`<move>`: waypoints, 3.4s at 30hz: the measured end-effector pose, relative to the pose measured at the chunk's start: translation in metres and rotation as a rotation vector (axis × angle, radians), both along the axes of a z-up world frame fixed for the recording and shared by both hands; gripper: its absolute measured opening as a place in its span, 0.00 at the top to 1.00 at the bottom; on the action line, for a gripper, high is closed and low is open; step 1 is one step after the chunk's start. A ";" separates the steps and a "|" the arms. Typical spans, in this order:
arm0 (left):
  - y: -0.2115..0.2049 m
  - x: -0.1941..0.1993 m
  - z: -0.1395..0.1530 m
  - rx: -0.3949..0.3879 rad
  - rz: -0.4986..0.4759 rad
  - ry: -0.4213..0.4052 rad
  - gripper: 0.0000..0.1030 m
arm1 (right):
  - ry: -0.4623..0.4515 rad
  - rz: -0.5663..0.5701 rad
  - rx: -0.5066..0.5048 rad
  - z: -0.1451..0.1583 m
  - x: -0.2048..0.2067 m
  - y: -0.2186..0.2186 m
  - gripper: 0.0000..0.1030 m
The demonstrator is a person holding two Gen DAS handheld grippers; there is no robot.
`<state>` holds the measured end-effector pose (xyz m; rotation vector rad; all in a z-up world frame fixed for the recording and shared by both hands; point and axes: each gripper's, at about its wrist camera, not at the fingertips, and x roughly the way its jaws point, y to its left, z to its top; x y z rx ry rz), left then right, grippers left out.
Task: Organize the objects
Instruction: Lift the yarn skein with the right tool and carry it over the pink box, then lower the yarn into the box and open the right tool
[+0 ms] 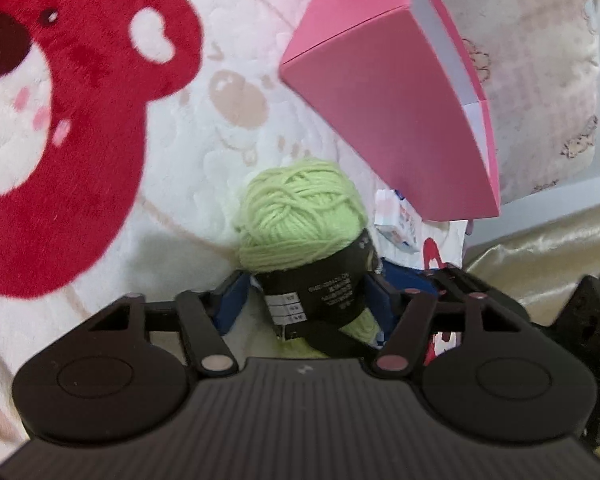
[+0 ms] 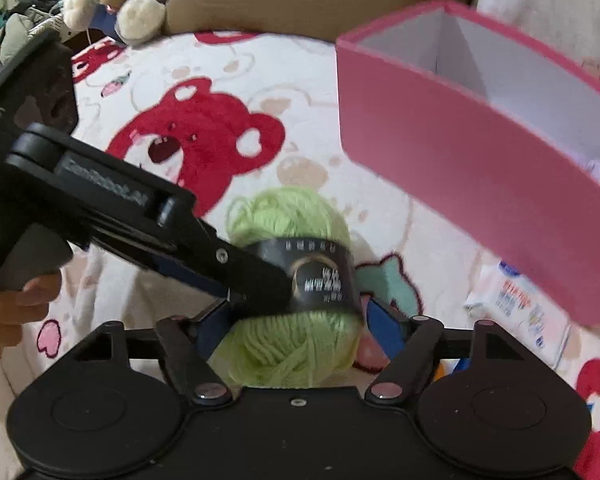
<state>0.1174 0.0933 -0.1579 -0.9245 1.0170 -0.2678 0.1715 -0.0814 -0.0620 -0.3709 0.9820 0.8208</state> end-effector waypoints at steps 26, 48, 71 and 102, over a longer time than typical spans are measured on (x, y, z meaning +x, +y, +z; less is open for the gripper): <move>-0.062 -0.032 0.098 0.361 -0.261 -0.169 0.56 | 0.072 -0.365 0.155 0.045 -0.056 -0.035 0.40; -0.064 -0.050 0.212 0.368 -0.304 -0.304 0.57 | -0.086 -0.304 0.157 0.155 -0.077 -0.037 0.40; -0.061 0.127 0.245 0.519 -0.349 -0.228 0.56 | -0.092 -0.392 0.245 0.167 0.080 -0.019 0.40; -0.068 0.287 0.100 0.595 -0.354 -0.028 0.60 | 0.165 -0.451 0.193 0.037 0.224 -0.003 0.33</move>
